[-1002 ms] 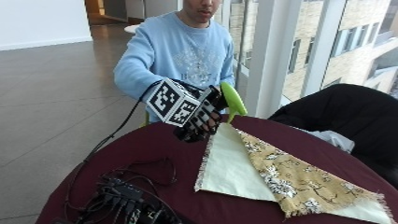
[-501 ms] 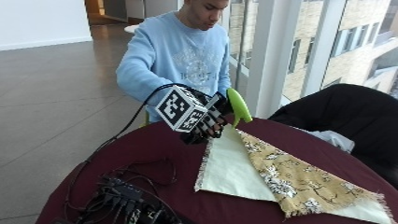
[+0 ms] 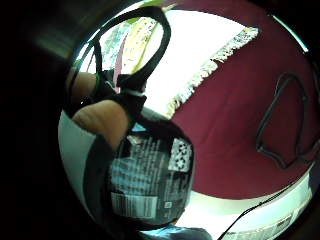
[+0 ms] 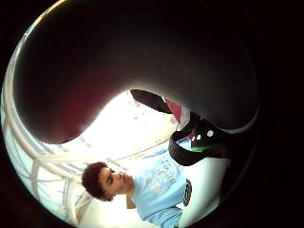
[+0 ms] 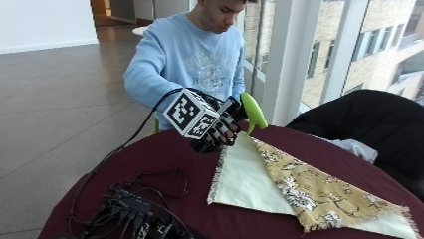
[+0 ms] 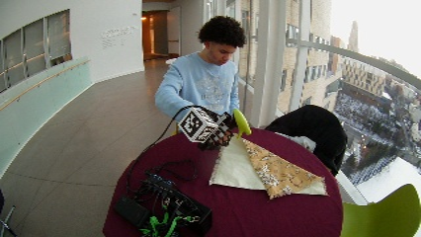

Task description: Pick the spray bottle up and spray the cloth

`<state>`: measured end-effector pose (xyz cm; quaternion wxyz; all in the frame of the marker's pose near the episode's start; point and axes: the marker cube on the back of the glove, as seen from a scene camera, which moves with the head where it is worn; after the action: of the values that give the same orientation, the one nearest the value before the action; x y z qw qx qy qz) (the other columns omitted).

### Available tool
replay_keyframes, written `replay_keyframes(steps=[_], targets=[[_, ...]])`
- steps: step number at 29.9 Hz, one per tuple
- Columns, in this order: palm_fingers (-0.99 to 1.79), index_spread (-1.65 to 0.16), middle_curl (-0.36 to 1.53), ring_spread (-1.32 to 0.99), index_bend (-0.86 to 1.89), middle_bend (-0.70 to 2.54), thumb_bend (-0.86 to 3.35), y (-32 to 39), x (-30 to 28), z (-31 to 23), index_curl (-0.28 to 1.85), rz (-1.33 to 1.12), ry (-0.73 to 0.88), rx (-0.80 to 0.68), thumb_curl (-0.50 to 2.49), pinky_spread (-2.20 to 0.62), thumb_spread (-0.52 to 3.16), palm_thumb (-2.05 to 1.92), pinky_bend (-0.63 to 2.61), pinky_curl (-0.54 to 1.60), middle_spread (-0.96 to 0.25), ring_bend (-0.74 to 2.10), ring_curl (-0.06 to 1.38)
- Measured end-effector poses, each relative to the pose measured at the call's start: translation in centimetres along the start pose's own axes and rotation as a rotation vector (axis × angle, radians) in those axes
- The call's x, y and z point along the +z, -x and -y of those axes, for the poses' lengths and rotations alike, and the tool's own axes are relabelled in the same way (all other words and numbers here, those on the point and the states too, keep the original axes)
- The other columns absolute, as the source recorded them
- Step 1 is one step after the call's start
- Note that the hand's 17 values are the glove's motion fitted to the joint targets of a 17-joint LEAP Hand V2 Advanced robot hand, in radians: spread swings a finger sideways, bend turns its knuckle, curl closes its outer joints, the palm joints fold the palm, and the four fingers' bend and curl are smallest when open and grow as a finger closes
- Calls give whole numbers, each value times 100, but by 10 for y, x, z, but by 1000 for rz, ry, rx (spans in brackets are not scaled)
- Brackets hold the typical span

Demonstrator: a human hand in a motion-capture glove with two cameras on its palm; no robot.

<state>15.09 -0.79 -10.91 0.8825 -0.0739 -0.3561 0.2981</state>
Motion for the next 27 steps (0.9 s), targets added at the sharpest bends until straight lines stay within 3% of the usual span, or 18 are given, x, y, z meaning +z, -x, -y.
replay_keyframes(steps=[27], targets=[[108,-18,49,-3,15,39,-2,1,-7,-10,42,1,-14,-17,51,27,116,84,16,24,-9,45,40]])
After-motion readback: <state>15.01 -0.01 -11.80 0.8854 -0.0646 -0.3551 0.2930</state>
